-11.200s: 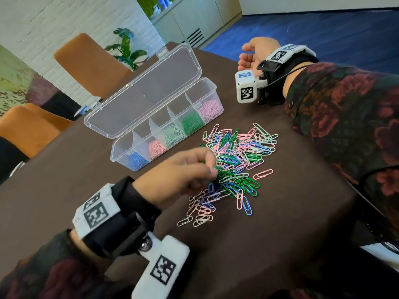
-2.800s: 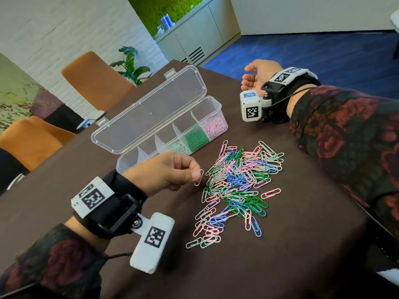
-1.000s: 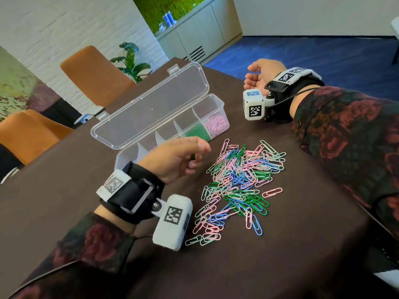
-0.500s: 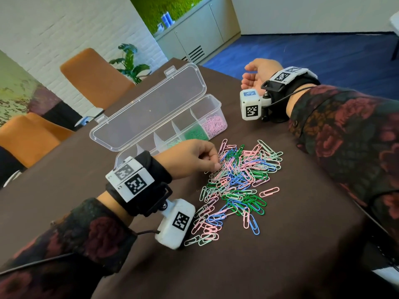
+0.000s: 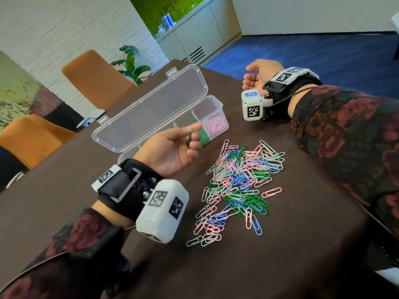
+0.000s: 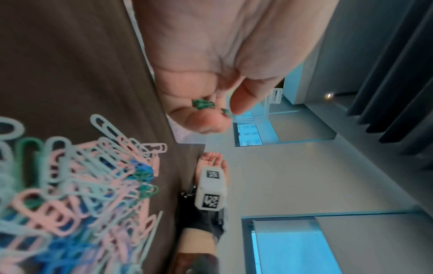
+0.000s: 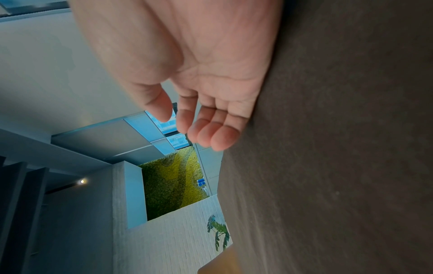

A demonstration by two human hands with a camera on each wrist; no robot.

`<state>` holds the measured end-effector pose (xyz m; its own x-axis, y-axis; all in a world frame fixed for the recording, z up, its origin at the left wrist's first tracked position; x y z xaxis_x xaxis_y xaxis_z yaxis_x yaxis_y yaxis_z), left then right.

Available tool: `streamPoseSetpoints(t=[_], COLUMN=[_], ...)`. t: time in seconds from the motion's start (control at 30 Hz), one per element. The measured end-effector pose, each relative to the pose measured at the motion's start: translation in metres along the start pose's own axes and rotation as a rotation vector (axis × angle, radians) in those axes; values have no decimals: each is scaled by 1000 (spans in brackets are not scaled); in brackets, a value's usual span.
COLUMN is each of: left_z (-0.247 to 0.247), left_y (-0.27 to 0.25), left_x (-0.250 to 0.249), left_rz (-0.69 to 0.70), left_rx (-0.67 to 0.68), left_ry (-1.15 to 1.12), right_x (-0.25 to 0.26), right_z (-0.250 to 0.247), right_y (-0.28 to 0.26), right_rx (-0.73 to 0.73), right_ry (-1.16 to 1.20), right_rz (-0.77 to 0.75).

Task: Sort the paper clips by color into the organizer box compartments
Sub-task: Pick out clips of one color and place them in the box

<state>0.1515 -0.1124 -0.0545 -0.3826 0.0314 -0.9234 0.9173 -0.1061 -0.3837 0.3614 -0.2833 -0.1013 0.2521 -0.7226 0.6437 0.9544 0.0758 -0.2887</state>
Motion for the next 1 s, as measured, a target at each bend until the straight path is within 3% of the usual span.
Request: streamPoseSetpoints(t=[0.1,0.27,0.43,0.7,0.8,0.93,1.0], left_z=[-7,-34,-48,-29,-8,37,52], left_y=[1,8,11,3,2,7,12], left_x=[-19,-45,-56,-62,-62,-38,-23], left_rz=[43,158,232,418,487,455,437], left_rx=[-59,-337,-500,-441,-334,-75,-3], left_ry=[-91,-235,-154,73,424,1316,1599], right_x=[-1,0,-2,0,-1,-1,-1], right_z=[0,-1,1,-1,-2,-1,-1], right_y=[0,0,0,-2,-1,-2,-2], right_rx=[-2,-12,19,12,5,8,11], right_ry=[4,-2,18,21,16,5,2], right_rz=[2,-4,16,4,5,8,6])
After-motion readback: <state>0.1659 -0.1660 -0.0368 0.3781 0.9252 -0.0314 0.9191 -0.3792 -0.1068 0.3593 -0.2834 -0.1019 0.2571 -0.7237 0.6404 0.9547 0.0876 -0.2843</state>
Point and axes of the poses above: each hand's wrist, its own y-axis towards the middle knuckle, its own z-axis out of the palm, x = y × z, the point moved 8 cm from there along y, towards the middle knuckle, and after that the axes turned 14 degrees about y, right-handed, at the moved point
